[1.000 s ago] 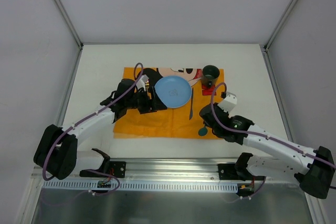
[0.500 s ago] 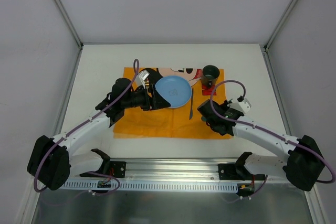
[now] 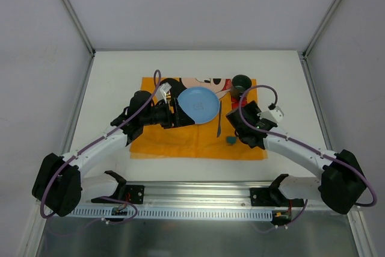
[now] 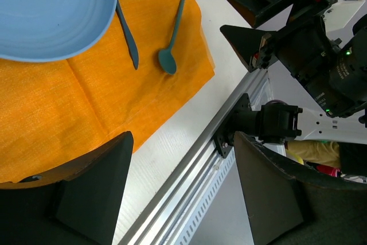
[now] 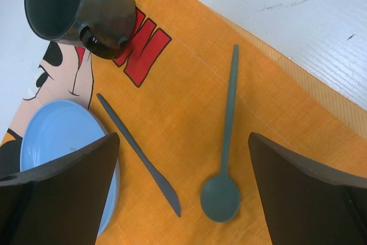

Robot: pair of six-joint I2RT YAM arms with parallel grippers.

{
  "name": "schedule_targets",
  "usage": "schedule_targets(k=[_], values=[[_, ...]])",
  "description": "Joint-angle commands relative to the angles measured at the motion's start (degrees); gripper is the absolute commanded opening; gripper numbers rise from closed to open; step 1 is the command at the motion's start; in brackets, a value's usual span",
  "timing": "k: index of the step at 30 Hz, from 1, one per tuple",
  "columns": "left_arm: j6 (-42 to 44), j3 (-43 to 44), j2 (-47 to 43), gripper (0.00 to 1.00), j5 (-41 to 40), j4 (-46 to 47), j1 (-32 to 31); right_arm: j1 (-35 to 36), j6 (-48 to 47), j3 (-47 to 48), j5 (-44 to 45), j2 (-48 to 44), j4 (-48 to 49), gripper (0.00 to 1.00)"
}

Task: Set the dinner table for one person

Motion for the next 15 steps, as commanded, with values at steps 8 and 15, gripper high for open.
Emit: schedule_targets(k=[8,15], values=[[1.21,-0.23,-0.91,0.71,-1.24,0.00,-0.17,-2.34,-28.93,7.40,-2.85,-7.55,2.15,1.00],[-0.72,-0.31,-0.91,0.70,-2.73,0.26,-0.17,-16.04,-45.45,8.45,-41.86,0.35,13.14,0.80]])
